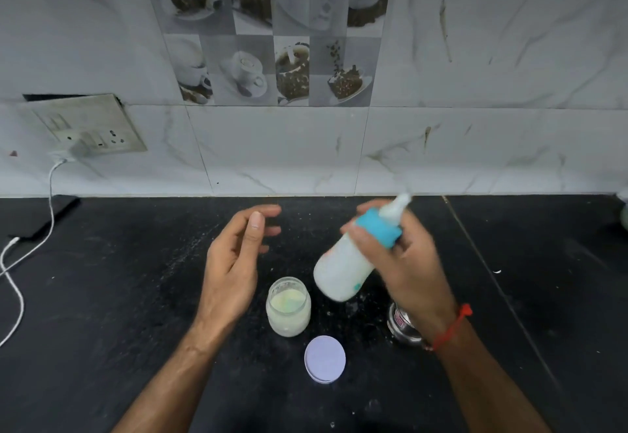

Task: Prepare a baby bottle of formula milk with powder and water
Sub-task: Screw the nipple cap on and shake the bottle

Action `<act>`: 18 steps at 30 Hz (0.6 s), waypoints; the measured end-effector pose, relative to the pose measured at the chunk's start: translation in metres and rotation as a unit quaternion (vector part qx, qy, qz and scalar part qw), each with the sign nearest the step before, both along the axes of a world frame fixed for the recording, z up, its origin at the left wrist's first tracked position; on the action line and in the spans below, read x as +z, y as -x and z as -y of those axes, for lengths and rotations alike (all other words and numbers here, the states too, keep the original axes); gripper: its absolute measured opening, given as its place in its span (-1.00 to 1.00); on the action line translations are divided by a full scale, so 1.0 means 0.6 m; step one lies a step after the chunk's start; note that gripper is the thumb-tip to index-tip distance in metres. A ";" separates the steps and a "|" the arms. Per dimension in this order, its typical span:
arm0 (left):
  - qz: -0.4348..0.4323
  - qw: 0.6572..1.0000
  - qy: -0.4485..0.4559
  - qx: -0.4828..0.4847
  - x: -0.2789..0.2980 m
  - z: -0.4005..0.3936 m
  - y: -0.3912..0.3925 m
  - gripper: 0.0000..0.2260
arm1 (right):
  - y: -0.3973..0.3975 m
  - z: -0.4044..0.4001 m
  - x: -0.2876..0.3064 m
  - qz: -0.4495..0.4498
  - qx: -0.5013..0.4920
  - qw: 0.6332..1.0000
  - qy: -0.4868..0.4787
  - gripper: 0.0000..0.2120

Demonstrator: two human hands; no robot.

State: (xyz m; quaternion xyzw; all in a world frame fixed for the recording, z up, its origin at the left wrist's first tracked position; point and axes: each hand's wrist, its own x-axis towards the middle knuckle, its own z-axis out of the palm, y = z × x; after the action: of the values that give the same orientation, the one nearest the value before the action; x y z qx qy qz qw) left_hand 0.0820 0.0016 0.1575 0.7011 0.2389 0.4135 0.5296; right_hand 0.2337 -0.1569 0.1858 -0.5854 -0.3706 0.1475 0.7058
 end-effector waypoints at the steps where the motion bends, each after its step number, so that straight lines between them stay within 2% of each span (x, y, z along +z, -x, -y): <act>1: 0.000 1.000 -0.006 -0.006 -0.001 0.004 0.001 -0.67 | 0.004 0.000 -0.001 0.010 0.021 1.000 0.018 -0.64; 5: -0.020 0.999 -0.026 -0.025 -0.003 0.011 0.003 -0.67 | 0.001 -0.006 0.011 -0.049 -0.026 0.997 -0.056 -0.70; 9: 0.001 0.999 -0.029 -0.012 0.005 0.007 0.008 -0.70 | 0.008 -0.009 0.002 0.004 0.000 1.000 0.026 -0.64; 13: -0.008 1.000 -0.029 -0.005 0.013 -0.006 0.016 -0.75 | -0.004 -0.003 0.018 -0.046 -0.099 0.990 -0.089 -0.69; 15: -0.018 1.000 -0.002 -0.001 0.009 -0.012 0.019 -0.78 | -0.002 -0.007 0.010 -0.026 -0.097 0.993 -0.066 -0.70; 18: 0.024 1.000 0.012 0.008 0.016 -0.008 0.024 -0.78 | 0.004 -0.003 0.002 0.011 -0.090 0.995 -0.048 -0.74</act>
State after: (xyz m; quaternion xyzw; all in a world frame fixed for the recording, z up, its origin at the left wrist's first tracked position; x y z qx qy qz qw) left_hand 0.0678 0.0066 0.1670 0.6829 0.2369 0.4316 0.5397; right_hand 0.2313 -0.1549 0.1868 -0.5838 -0.3309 0.0587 0.7391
